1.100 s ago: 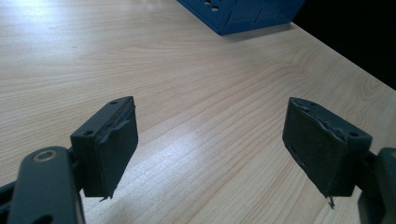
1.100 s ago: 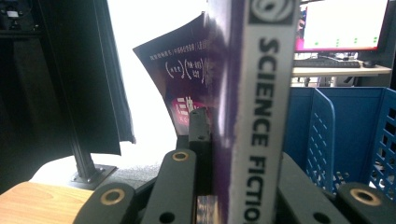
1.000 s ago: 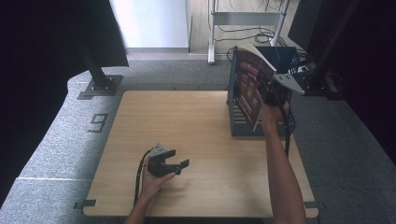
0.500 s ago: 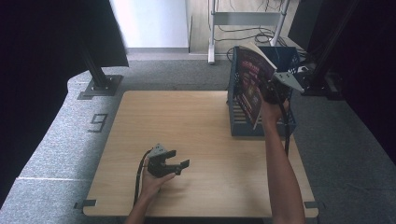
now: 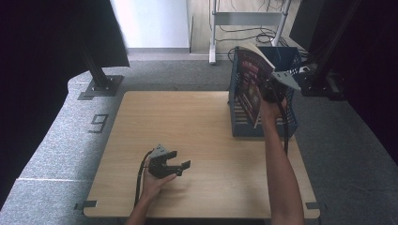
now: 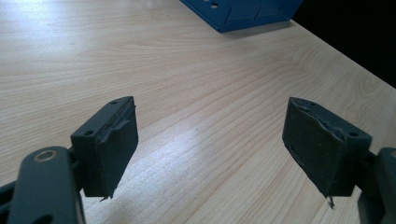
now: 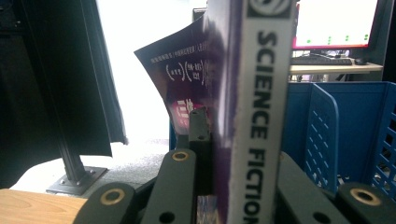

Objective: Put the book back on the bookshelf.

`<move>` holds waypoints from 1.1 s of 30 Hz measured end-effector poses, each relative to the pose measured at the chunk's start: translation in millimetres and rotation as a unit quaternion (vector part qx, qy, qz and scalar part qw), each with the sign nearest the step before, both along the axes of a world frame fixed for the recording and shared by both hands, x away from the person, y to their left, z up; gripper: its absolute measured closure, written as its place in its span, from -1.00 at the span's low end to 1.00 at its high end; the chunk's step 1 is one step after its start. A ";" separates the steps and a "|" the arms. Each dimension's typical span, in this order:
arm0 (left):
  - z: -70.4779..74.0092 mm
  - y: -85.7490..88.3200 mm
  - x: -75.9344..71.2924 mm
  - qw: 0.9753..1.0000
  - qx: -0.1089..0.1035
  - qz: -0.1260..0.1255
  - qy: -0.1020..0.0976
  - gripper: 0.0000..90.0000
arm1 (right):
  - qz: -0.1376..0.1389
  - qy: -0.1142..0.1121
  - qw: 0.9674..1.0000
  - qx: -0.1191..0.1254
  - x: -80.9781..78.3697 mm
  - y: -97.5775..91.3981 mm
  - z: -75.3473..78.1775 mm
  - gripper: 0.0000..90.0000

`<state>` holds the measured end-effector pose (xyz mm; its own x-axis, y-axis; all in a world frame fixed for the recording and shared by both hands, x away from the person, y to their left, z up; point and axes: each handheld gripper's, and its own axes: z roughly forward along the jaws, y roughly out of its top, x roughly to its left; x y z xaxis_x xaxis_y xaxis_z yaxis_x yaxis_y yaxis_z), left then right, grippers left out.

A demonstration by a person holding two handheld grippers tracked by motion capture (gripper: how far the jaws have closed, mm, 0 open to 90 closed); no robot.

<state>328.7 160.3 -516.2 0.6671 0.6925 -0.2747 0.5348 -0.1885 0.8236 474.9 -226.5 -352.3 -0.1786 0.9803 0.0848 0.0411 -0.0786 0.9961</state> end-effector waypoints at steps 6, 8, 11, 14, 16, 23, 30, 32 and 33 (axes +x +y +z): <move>0.0 0.2 -0.1 1.000 0.001 0.000 0.000 -0.59 | -0.004 0.000 1.000 -0.004 4.7 3.1 0.1 0.81; 0.6 1.1 -0.2 1.000 0.001 -0.001 -0.001 -0.59 | -0.006 -0.001 1.000 -0.004 5.7 3.7 -0.3 0.81; 1.3 2.3 -0.3 1.000 -0.002 0.002 -0.001 -0.59 | -0.009 -0.001 1.000 -0.007 5.5 4.0 -0.8 0.81; 1.3 2.3 -0.2 1.000 -0.001 0.001 -0.001 -0.59 | -0.012 -0.003 1.000 -0.007 5.8 3.4 -0.5 0.81; 1.6 2.1 -0.5 1.000 -0.001 0.000 -0.001 -0.59 | -0.013 -0.005 1.000 -0.006 6.3 2.8 -0.5 0.81; 1.8 2.6 -0.5 1.000 -0.002 0.002 -0.002 -0.59 | -0.019 -0.003 1.000 -0.004 9.8 1.4 -2.8 0.81; 1.9 3.4 0.0 1.000 -0.002 0.002 -0.003 -0.59 | -0.023 -0.004 1.000 0.001 17.5 2.7 -3.4 0.81; 2.1 4.2 0.1 1.000 -0.002 0.004 -0.003 -0.59 | -0.024 -0.005 1.000 -0.001 20.9 4.4 -3.5 0.81; 2.1 4.8 0.4 1.000 -0.002 0.005 -0.004 -0.59 | -0.023 -0.006 1.000 -0.003 22.3 5.6 -3.9 0.81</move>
<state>329.0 165.1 -514.0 0.6620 0.6982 -0.2726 0.5304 -0.1794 0.8286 497.2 -221.0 -356.3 -0.1335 0.9880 0.0772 0.0248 -0.0745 0.9969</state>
